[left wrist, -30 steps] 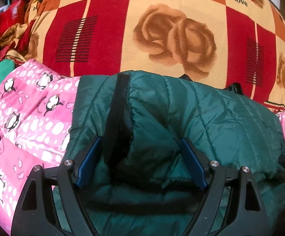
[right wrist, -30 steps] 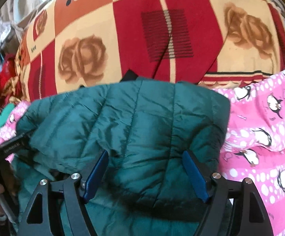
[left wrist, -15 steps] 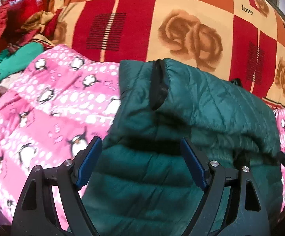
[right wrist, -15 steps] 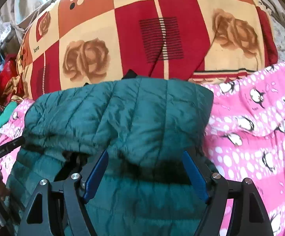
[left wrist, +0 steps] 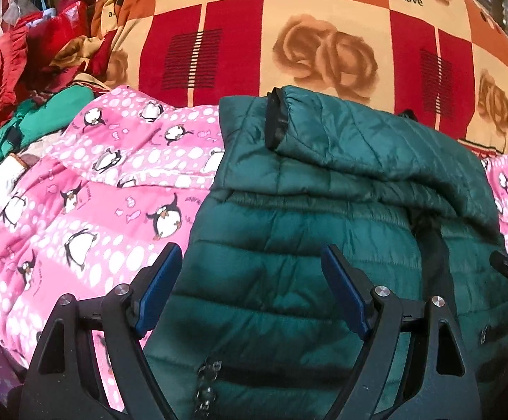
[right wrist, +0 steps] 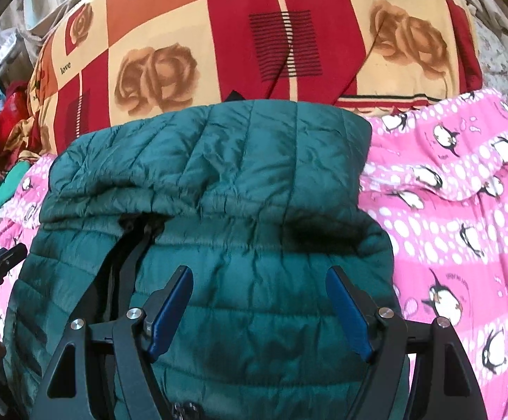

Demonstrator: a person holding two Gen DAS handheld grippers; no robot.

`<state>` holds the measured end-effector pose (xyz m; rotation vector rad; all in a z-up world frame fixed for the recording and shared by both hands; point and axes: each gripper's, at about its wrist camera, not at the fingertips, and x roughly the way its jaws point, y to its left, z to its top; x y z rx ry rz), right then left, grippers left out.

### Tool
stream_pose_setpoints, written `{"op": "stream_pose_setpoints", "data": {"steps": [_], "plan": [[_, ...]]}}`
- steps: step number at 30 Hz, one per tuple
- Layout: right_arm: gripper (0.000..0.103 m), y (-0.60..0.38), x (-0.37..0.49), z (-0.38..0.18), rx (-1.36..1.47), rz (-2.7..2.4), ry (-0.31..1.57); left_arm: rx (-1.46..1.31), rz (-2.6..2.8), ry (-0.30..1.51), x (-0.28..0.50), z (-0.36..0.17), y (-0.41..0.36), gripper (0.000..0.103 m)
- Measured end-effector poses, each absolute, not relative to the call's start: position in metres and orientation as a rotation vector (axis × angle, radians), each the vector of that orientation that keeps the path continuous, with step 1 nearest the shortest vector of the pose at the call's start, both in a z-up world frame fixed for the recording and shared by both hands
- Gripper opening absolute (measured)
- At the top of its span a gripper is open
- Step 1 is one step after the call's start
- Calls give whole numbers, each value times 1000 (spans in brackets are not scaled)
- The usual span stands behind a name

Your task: Fold large clothes

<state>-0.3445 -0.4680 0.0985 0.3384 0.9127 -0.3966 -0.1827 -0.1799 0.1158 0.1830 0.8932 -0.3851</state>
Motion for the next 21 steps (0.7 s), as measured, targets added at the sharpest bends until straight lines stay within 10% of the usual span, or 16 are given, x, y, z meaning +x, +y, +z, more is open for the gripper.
{"op": "stream_pose_setpoints", "data": {"steps": [21], "plan": [[79, -441, -417, 94, 323, -420, 977, 223, -377, 927, -238, 99, -131, 82]]}}
